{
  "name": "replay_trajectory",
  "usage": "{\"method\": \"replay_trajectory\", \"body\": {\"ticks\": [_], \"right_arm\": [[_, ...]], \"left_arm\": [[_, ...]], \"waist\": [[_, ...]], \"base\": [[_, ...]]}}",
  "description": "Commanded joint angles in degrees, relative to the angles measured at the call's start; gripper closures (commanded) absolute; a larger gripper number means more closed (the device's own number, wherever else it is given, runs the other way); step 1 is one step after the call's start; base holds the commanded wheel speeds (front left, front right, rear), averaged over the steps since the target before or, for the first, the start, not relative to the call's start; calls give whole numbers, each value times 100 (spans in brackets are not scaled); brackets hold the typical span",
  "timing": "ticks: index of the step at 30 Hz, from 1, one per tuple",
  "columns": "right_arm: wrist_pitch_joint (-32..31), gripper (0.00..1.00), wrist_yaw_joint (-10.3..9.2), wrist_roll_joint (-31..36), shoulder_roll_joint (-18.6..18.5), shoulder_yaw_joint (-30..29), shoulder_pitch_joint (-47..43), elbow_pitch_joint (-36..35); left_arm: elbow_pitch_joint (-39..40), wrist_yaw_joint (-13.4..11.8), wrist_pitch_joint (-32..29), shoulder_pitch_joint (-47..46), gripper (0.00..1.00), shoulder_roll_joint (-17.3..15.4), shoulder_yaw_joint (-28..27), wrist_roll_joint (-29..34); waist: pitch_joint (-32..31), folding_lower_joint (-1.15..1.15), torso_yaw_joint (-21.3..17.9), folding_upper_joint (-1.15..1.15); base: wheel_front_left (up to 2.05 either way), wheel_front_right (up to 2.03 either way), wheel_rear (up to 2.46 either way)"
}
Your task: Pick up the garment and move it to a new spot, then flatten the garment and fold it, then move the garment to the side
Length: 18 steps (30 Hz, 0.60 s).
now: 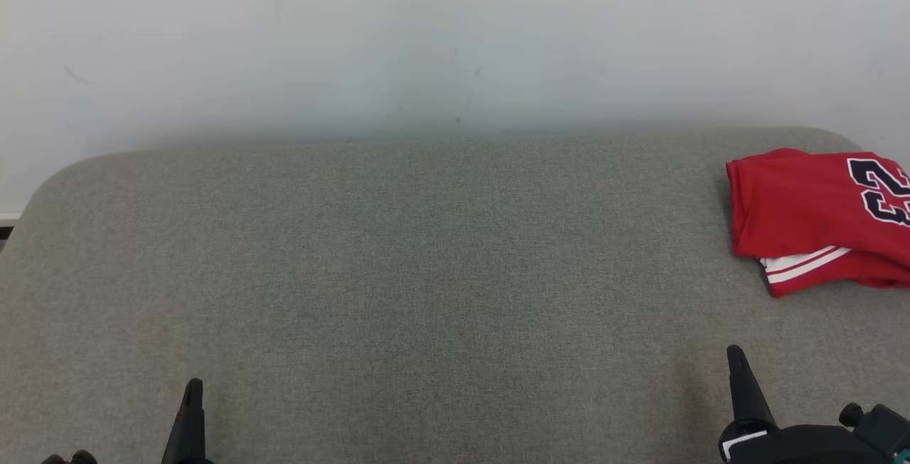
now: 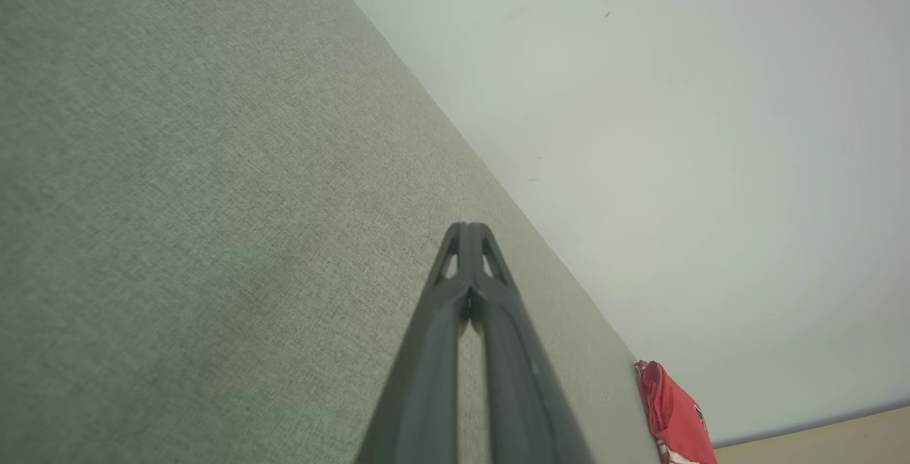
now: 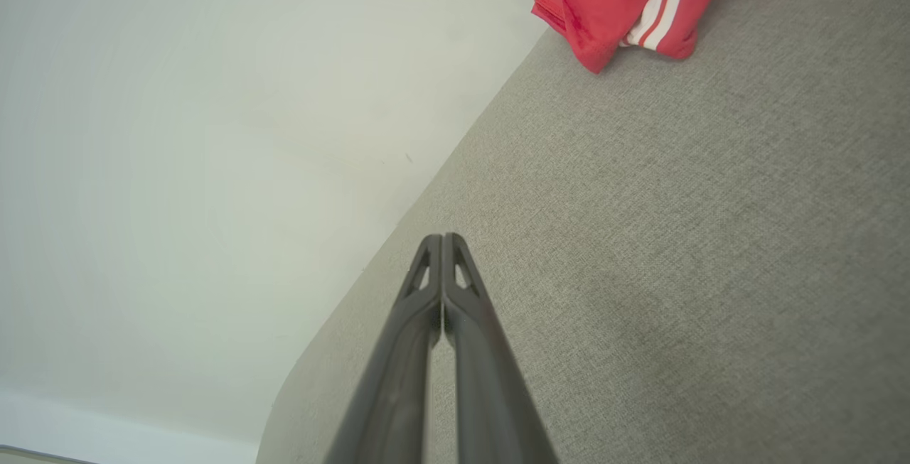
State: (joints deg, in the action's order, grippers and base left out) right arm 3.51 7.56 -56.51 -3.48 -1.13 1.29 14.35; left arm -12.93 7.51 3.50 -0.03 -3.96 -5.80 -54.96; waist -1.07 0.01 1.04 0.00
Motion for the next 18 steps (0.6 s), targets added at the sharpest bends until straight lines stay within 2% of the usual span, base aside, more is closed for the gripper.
{"method": "replay_trajectory", "body": {"ticks": [1,18], "right_arm": [[-41,100,-6,-192,-46,-34,144,-72],[-280,100,-7,-1161,-47,-142,246,-68]], "left_arm": [[46,-1,-53,-162,100,-10,-26,-210],[3,-1,-319,-297,100,22,-42,-1196]], "waist": [[3,-1,-2,0],[29,-1,-24,0]], "base": [[0,0,0],[0,0,0]]}}
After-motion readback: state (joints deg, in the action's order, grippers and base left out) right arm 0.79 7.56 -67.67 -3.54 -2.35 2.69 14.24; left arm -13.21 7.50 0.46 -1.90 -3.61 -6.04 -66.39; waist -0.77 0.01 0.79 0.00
